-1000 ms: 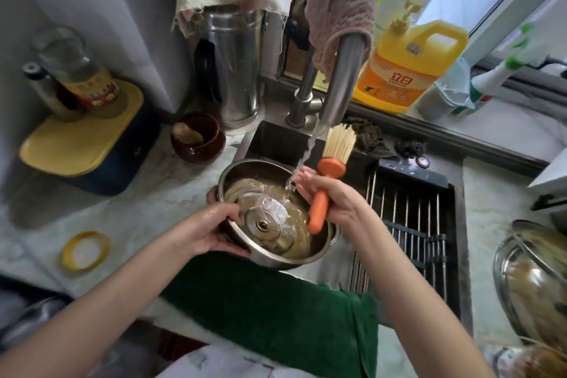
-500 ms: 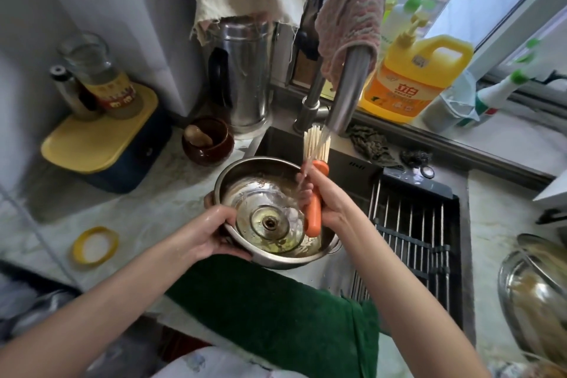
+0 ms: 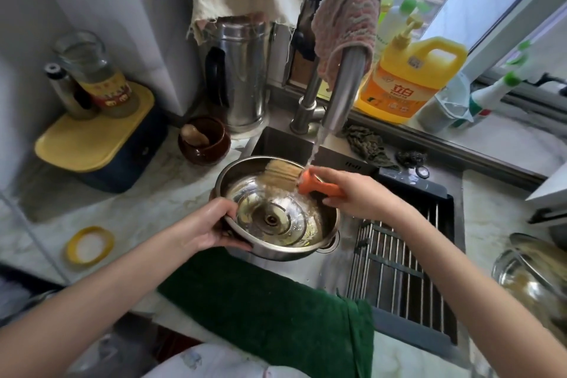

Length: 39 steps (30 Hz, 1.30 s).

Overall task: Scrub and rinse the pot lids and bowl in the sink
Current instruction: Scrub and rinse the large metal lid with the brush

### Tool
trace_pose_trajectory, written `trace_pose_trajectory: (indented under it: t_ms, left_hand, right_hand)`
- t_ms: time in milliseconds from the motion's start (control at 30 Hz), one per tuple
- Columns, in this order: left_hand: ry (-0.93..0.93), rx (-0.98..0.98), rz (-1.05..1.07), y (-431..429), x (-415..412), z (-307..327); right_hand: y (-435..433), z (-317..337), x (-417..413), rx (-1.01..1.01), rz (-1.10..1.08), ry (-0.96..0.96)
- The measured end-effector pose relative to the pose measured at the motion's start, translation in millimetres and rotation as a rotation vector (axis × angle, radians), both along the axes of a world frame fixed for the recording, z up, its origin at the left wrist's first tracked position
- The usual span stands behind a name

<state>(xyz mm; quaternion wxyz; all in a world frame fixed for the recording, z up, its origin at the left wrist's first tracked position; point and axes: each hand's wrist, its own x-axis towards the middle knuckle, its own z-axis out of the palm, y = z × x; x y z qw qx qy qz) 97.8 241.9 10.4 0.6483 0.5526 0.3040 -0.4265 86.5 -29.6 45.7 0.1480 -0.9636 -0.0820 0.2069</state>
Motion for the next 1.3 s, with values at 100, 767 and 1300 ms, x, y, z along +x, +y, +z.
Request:
trace_pose_trajectory:
  t_ms: [100,767,1300]
  left_hand:
    - [0.018,0.014,-0.035,-2.3,4.3,1.3]
    - [-0.105,0.245,-0.259,-21.5,27.2,6.5]
    - [-0.466,0.177,-0.232,-38.8,45.9,1.6]
  right_hand:
    - [12.2,-13.8,5.1,-0.158,0.304,-0.162]
    - [24.5,-28.5,37.1,-0.728,0.513,-0.418]
    - [19.0,-28.9,16.8,-0.599,-0.057,-0.094]
